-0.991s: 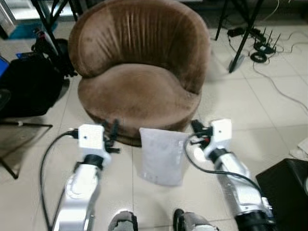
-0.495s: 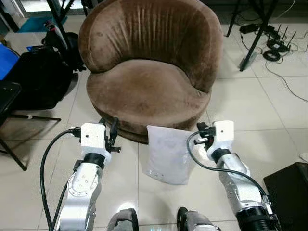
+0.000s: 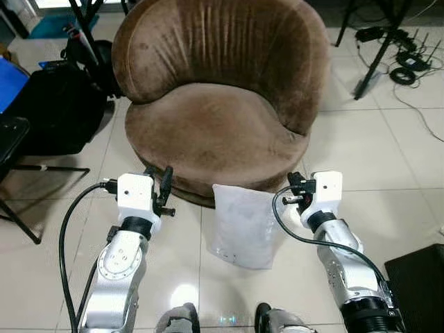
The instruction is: Move the pillow to the sofa from floor
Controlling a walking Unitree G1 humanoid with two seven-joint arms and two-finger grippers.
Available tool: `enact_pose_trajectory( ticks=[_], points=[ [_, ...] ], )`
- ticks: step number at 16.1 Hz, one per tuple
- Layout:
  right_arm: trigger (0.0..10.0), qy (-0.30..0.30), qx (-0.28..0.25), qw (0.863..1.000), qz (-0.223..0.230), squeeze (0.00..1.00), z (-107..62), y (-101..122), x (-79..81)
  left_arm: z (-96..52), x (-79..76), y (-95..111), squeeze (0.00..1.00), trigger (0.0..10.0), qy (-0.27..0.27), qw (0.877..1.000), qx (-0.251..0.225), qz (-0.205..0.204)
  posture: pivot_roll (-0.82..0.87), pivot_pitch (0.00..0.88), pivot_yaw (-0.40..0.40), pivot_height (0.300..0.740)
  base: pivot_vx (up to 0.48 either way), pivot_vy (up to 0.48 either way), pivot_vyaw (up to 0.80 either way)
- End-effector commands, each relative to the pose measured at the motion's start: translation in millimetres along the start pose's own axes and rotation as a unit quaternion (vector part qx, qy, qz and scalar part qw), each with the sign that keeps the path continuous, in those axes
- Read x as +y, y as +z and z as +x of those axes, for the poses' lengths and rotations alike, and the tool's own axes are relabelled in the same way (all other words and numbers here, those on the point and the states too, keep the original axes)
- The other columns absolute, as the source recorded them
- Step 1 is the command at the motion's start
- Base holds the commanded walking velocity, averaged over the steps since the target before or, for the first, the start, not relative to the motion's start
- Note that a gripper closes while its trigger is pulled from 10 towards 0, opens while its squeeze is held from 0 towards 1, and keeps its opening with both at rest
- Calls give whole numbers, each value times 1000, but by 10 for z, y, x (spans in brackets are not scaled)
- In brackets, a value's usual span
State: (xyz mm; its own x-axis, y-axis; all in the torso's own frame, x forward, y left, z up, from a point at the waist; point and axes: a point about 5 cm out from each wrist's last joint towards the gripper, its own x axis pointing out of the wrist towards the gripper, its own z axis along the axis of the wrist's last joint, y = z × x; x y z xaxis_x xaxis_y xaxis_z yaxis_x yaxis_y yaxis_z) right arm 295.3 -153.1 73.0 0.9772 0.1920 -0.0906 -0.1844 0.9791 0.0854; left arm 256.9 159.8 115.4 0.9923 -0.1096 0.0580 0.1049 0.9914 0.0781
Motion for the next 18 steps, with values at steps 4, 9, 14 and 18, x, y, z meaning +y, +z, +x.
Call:
enact_pose_trajectory(
  ticks=[4, 9, 14, 18],
  points=[
    [10000, -7, -12, 1000, 17, 0, -19, 18, -7, -15, 14, -43, 0, 10000, -3, 1000, 8, -3, 8, 193, 37, 740, 312, 0, -400],
    [10000, -6, -10, 1000, 11, 0, -19, 11, -4, -17, 21, -38, 0, 10000, -6, 1000, 6, -4, 10, 188, 35, 740, 328, 0, -160],
    [10000, -4, -9, 1000, 8, 0, -23, 0, -2, -40, 25, -46, 0, 10000, -5, 1000, 6, -4, 12, 177, 32, 740, 338, 0, 0],
    [10000, 0, -8, 1000, 5, 0, -28, 0, -4, -50, 8, -57, 0, 10000, -9, 1000, 7, -4, 9, 170, 29, 740, 328, 0, 0]
  ],
)
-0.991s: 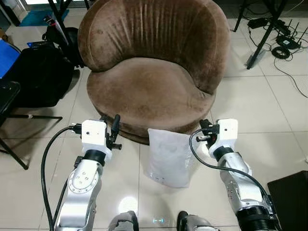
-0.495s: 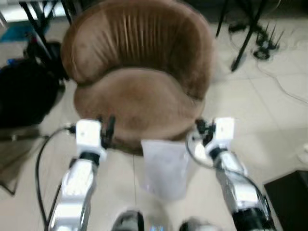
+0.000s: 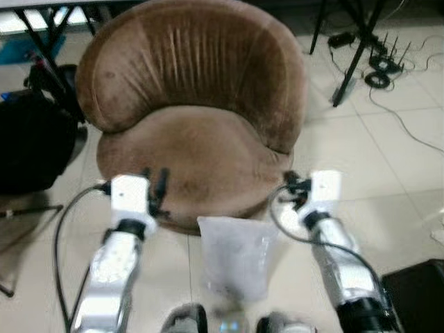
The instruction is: Move the pillow to the sofa from floor
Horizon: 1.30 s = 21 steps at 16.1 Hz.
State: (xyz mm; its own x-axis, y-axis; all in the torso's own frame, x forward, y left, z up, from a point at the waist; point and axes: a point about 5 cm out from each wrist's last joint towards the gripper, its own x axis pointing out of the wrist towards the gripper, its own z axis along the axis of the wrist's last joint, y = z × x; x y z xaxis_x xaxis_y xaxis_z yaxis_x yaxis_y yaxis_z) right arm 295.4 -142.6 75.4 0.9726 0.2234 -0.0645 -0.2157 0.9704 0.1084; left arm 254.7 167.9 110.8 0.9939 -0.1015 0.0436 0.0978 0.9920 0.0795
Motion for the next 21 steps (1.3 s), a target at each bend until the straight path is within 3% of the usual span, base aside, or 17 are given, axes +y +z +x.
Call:
enact_pose_trajectory(
  ticks=[1, 15, 21],
  points=[
    [10000, -17, 6, 1000, -6, 0, -53, -19, -110, -24, -84, -10, 0, 10000, -17, 1000, -2, -5, 8, 170, 29, 740, 0, 0, 0],
    [10000, 14, 31, 999, -16, 0, -25, -44, -64, -99, -141, -87, 0, 10000, -8, 1000, 13, -16, 12, 186, -9, 740, 0, 0, 0],
    [10000, 29, 35, 999, -13, 0, 20, -11, -29, -171, -32, -108, 0, 10000, 16, 1000, 14, 7, 23, 209, -32, 685, 0, 0, 0]
  ],
)
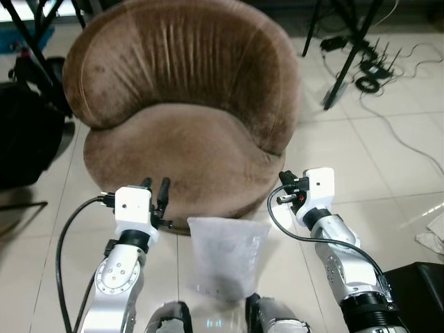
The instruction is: Move the pillow to the sofa from floor
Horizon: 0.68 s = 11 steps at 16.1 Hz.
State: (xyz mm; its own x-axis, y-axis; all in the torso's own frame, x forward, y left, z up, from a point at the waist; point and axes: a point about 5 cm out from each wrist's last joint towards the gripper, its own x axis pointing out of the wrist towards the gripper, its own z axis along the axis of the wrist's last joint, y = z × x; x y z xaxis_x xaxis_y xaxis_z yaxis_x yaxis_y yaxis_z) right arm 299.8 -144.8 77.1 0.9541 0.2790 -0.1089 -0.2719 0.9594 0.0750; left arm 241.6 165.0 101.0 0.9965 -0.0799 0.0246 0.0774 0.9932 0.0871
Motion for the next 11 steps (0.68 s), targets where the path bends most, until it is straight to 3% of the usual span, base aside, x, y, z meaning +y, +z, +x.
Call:
enact_pose_trajectory(
  ticks=[1, 4, 11],
  points=[
    [10000, 3, 11, 1000, 7, 0, -22, -44, 10, -44, 30, -12, 0, 10000, 7, 1000, 4, 3, 25, 217, -33, 675, 0, 0, 0],
    [10000, 1, 12, 1000, 9, 0, -36, -55, 17, -56, 50, -5, 0, 10000, 8, 1000, 3, 7, 28, 228, -27, 655, 0, 0, 0],
    [10000, -6, 7, 1000, 15, 0, -55, -43, 11, -29, 89, 12, 0, 10000, 9, 1000, 4, 11, 24, 244, -19, 655, 0, 0, 0]
  ],
)
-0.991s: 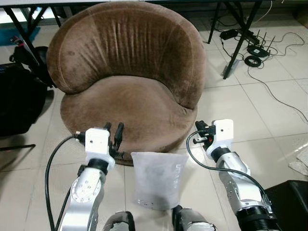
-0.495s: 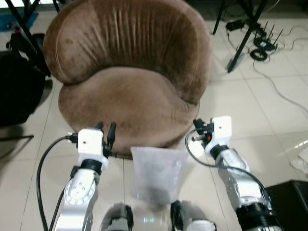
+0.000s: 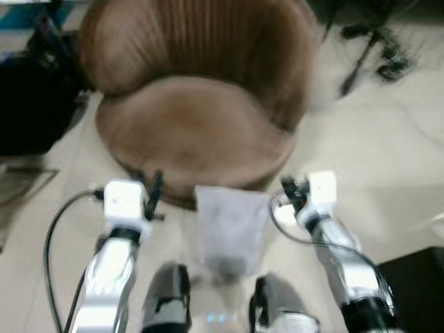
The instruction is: Move the pillow to the sofa from floor
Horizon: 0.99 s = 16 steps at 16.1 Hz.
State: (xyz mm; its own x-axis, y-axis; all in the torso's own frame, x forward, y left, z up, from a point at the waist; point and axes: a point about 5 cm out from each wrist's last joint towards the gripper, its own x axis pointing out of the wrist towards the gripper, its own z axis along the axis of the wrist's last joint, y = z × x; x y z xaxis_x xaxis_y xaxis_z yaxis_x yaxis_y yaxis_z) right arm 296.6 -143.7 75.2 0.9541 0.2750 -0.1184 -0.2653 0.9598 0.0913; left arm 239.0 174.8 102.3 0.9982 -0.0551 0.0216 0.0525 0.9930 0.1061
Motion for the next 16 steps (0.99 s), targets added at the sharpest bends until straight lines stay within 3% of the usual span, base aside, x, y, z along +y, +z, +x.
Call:
enact_pose_trajectory(
  ticks=[1, 10, 16],
  points=[
    [10000, -2, 2, 1000, 6, 0, -32, -16, -6, 4, 3, 6, 0, 10000, -1, 1000, 2, 0, 24, 244, -19, 655, 0, 0, 0],
    [10000, 4, 5, 1000, 7, 0, -17, -8, 10, -21, 15, 17, 0, 10000, 10, 1000, -2, -8, 26, 239, -43, 655, 0, 0, 0],
    [10000, 8, 6, 1000, 4, 0, -25, -17, 9, -28, -1, -3, 0, 10000, 7, 1000, 2, 3, 29, 230, -47, 626, 0, 0, 0]
  ],
)
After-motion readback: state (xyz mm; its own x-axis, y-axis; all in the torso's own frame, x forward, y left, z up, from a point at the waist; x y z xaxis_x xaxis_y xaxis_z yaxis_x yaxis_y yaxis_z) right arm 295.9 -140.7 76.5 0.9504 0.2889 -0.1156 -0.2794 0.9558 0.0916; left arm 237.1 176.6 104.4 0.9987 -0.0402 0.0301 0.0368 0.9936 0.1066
